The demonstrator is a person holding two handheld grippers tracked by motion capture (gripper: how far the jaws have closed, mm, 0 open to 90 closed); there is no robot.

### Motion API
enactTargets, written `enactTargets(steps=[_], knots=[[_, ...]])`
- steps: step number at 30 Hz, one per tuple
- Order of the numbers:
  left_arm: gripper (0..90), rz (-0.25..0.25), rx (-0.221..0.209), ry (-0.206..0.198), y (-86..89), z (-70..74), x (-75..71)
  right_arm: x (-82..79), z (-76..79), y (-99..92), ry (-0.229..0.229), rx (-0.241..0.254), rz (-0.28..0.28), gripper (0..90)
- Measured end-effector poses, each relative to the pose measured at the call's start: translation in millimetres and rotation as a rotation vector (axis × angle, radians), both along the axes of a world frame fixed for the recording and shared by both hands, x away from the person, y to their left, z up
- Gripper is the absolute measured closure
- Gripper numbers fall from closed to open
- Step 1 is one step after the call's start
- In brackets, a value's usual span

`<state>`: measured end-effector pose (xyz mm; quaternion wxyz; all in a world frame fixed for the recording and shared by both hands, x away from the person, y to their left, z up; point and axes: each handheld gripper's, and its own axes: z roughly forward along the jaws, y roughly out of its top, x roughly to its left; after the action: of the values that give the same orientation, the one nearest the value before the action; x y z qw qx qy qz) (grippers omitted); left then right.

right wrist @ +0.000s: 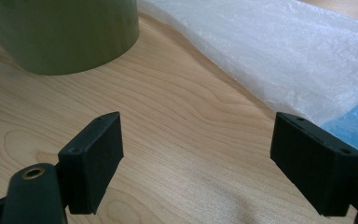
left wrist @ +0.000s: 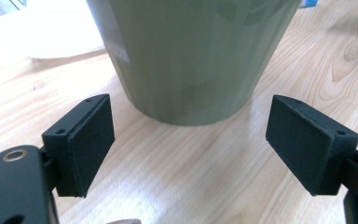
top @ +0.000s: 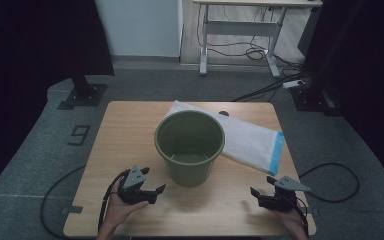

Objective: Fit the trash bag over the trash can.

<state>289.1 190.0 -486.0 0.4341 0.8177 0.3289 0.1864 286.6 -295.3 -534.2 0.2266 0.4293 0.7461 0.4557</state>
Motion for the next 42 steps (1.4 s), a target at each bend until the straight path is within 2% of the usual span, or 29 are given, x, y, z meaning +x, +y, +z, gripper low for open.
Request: enactTargets(steps=[11,16,17,19,21,22,23,24,26,28,29,31,32,34,35,37,38,41,42], knots=[[14.9,0.015,0.009,0.036,10.0,-13.1,-4.1,9.9,-0.2,4.6,-0.002,-0.029,-0.027,16.9],[15.0,0.034,0.018,0.054,13.1,-20.9,-4.1,32.5,10.7,25.8,-0.028,-0.088,-0.034,17.9],[15.0,0.034,0.018,0.054,13.1,-20.9,-4.1,32.5,10.7,25.8,-0.028,-0.088,-0.034,17.9],[14.9,0.055,0.036,0.061,15.1,-26.8,-8.3,48.5,15.2,40.7,-0.06,-0.136,-0.041,18.9],[15.0,0.06,0.051,0.067,16.7,-30.1,-9.6,62.3,15.6,49.5,-0.055,-0.165,-0.038,19.4],[14.9,0.06,0.051,0.067,16.7,-30.1,-9.6,62.3,15.6,49.5,-0.055,-0.165,-0.038,19.4],[14.9,0.062,0.054,0.069,18.0,-31.0,-9.8,69.9,15.4,53.4,-0.044,-0.17,-0.034,19.4],[15.0,0.066,0.032,0.074,21.1,-32.0,-9.1,86.0,15.5,60.5,-0.024,-0.193,-0.035,19.4],[15.1,0.064,0.014,0.079,23.3,-33.0,-8.3,101.0,17.1,67.8,-0.005,-0.203,-0.032,19.7],[15.2,0.061,0.012,0.081,25.7,-34.5,-7.5,113.7,18.2,76.9,0.004,-0.23,-0.01,21.0],[15.2,0.061,0.012,0.081,25.7,-34.5,-7.5,113.7,18.2,76.9,0.004,-0.23,-0.01,21.0],[15.2,0.06,0.009,0.087,29.6,-35.3,-7.3,125.7,15.8,87.0,0.021,-0.265,0.029,22.1],[15.2,0.06,0.007,0.084,31.7,-35.2,-7.4,138.8,11.5,97.8,0.045,-0.293,0.051,22.5],[15.2,0.061,-0.001,0.082,35.9,-34.7,-7.6,143.2,10.3,100.7,0.056,-0.296,0.055,22.5],[15.2,0.062,-0.01,0.081,38.1,-34.5,-7.6,152.0,6.9,106.8,0.07,-0.301,0.059,23.7],[15.2,0.067,-0.024,0.081,41.8,-34.6,-7.4,155.3,4.9,108.4,0.082,-0.298,0.054,24.1],[15.4,0.068,-0.03,0.086,44.3,-35.4,-7.4,160.8,-0.7,108.9,0.106,-0.303,0.041,26.2],[15.4,0.071,-0.028,0.089,45.4,-36.7,-7.8,165.0,-7.2,107.5,0.123,-0.328,0.025,26.9],[15.4,0.073,-0.026,0.091,45.6,-38.0,-8.0,167.3,-9.3,103.7,0.125,-0.31,-0.023,32.7]])
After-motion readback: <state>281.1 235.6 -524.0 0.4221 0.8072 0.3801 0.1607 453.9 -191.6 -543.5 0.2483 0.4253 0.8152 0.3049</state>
